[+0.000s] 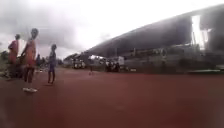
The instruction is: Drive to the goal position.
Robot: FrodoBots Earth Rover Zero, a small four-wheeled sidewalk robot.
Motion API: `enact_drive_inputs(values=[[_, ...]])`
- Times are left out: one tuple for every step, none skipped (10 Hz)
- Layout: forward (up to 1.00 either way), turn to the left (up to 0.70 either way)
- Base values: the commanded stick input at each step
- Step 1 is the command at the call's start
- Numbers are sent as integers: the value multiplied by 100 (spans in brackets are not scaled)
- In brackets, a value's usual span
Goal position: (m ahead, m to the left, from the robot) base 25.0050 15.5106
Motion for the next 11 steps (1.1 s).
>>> enact_drive_inputs(values=[[50,2],[50,2],[50,2],[50,2],[50,2],[50,2],[50,2],[50,2],[50,2],[50,2],[50,2]])
